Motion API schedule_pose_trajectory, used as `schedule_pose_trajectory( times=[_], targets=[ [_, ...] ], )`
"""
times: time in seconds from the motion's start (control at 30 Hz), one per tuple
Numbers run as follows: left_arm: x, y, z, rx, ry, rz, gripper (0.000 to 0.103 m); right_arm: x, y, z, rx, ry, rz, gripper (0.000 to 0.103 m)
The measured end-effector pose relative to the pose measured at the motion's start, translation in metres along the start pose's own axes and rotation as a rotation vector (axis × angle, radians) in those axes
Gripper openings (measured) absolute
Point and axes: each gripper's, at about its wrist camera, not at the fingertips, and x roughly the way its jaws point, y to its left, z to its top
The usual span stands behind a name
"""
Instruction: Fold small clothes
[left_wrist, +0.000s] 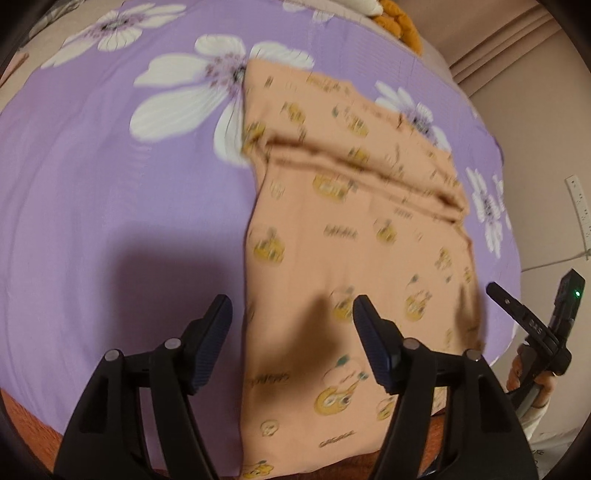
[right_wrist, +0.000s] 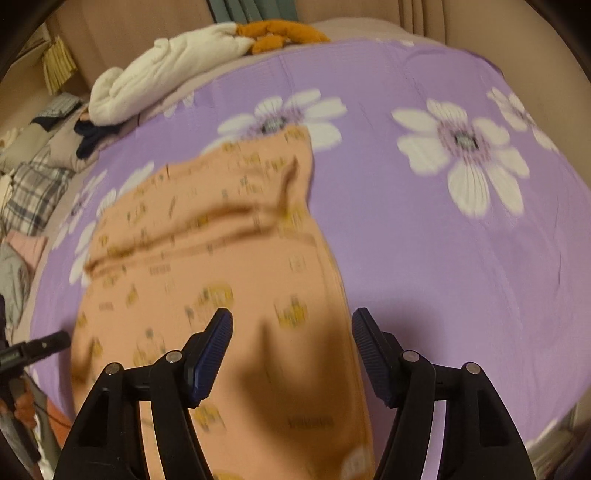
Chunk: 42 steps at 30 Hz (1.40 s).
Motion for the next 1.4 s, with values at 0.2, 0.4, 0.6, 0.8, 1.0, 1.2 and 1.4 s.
schedule_pose_trajectory(
  times=[0.2,0.4,0.6,0.8,1.0,1.2,1.4],
  targets=[
    [0.001,0.000,-0.020,0.022,-0.004,-0.052,0.058,0.004,-0.015,-0.036,0.024,0.065,-0.007,0.067],
    [0.006,0.001,-0.036,-0.005,-0.001,-0.117,0.046,-0.004,-0.021,-0.056,0.036,0.074,0.005,0.067],
    [0.013,0.000,-0.041,0.016,-0.001,-0.097,0.007,0.004,-0.016,-0.061,-0.031,0.070,-0.018,0.044],
    [-0.010,0.000,-0.035,-0.002,-0.055,-0.092,0.005,-0.001,-0.005,-0.060,-0.090,0.056,0.018,0.008],
    [-0.043,-0.004,-0.023,0.007,-0.138,-0.157,0.005,-0.035,0.007,-0.036,-0.073,-0.048,0.160,0.008],
    [-0.060,-0.009,0.008,0.057,-0.221,-0.137,0.005,-0.051,0.015,0.001,-0.085,-0.163,0.155,0.008],
    [-0.036,-0.002,0.055,0.053,-0.238,-0.085,0.005,-0.013,0.010,0.042,-0.024,-0.167,0.120,0.008]
  ],
)
